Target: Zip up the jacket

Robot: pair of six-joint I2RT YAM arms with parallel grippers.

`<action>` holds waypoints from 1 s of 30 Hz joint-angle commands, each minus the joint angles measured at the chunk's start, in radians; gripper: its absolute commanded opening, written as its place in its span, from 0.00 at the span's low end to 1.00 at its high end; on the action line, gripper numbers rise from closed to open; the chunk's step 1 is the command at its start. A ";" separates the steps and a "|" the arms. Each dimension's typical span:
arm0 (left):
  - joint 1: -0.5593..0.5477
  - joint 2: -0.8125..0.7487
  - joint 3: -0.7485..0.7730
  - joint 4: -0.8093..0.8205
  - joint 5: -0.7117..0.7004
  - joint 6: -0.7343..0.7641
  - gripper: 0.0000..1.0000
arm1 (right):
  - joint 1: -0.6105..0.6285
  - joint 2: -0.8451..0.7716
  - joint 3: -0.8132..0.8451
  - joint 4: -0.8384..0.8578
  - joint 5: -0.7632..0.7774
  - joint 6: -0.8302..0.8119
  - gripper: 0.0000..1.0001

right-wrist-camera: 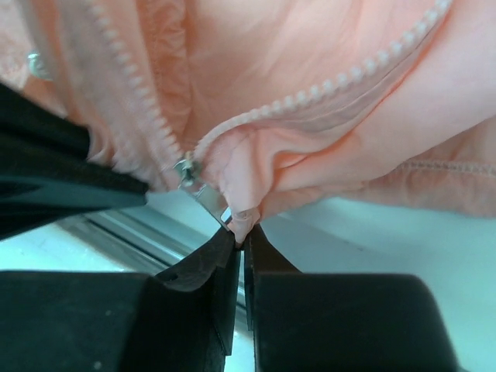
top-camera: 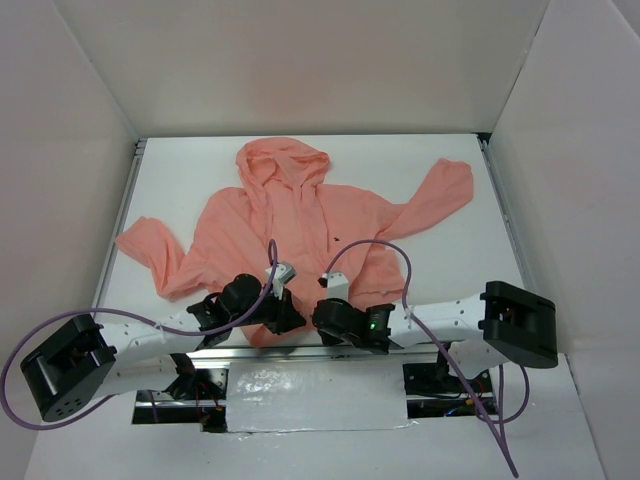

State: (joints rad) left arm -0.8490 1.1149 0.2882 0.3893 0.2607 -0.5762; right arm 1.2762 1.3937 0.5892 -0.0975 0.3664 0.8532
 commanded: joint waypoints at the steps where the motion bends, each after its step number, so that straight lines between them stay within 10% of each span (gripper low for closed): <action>1: -0.004 -0.017 0.034 0.039 0.018 0.022 0.00 | 0.038 -0.042 0.021 -0.030 0.075 0.047 0.10; 14: -0.005 -0.020 0.039 0.026 0.011 0.022 0.00 | 0.054 -0.019 0.101 -0.108 0.023 -0.040 0.03; 30: -0.004 -0.026 0.034 0.034 0.025 0.026 0.00 | -0.018 -0.033 0.202 -0.126 -0.400 -0.301 0.05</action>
State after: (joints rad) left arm -0.8516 1.1107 0.2886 0.3851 0.2829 -0.5781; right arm 1.2873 1.3754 0.7658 -0.2489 0.0612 0.6048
